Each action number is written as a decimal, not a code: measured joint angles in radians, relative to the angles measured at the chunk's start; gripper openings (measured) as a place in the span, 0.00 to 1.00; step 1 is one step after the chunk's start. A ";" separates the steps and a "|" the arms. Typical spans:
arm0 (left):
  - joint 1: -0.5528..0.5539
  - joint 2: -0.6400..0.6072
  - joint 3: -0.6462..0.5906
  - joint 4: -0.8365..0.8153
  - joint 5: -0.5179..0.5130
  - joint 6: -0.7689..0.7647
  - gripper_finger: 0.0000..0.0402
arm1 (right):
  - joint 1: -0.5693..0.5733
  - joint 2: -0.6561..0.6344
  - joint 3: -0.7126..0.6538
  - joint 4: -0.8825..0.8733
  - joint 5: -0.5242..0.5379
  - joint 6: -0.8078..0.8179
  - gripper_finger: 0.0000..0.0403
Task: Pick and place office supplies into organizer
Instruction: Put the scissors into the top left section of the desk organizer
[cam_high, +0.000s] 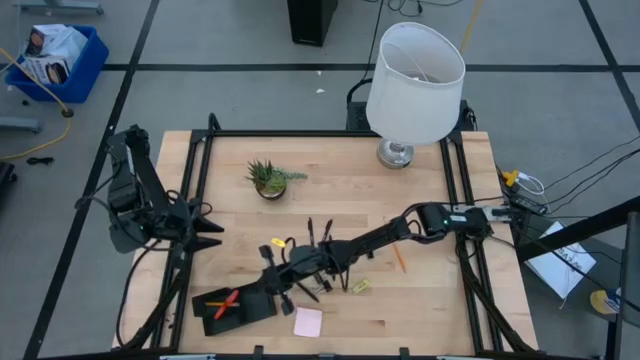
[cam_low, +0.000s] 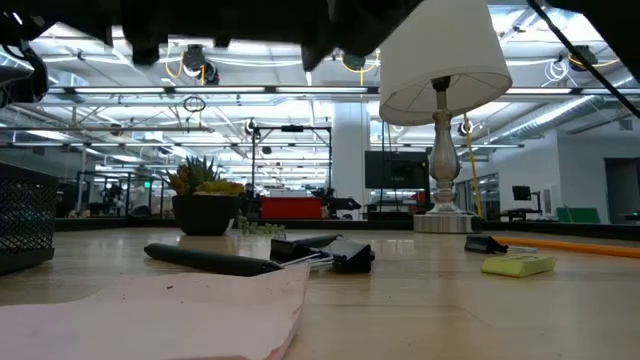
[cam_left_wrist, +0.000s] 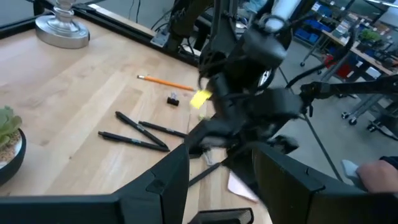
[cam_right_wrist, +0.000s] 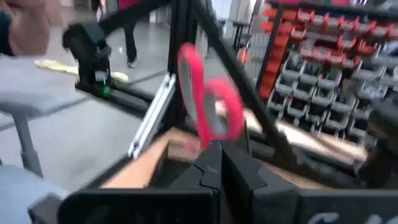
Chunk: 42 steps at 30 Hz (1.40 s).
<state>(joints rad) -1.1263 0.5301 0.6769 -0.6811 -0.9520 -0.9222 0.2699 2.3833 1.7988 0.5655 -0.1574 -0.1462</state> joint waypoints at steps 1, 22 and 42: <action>0.000 -0.001 0.000 0.002 0.005 -0.001 0.45 | -0.001 0.005 0.001 -0.004 0.000 0.001 0.00; 0.000 0.000 0.000 0.001 0.009 0.020 0.45 | 0.000 0.087 0.132 0.029 -0.002 0.014 0.00; -0.001 0.079 -0.001 0.003 0.032 0.000 0.45 | -0.008 0.125 0.143 0.120 0.024 0.072 0.00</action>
<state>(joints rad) -1.1271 0.6091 0.6762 -0.6785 -0.9197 -0.9222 0.2623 2.5087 1.9422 0.6857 -0.1330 -0.0738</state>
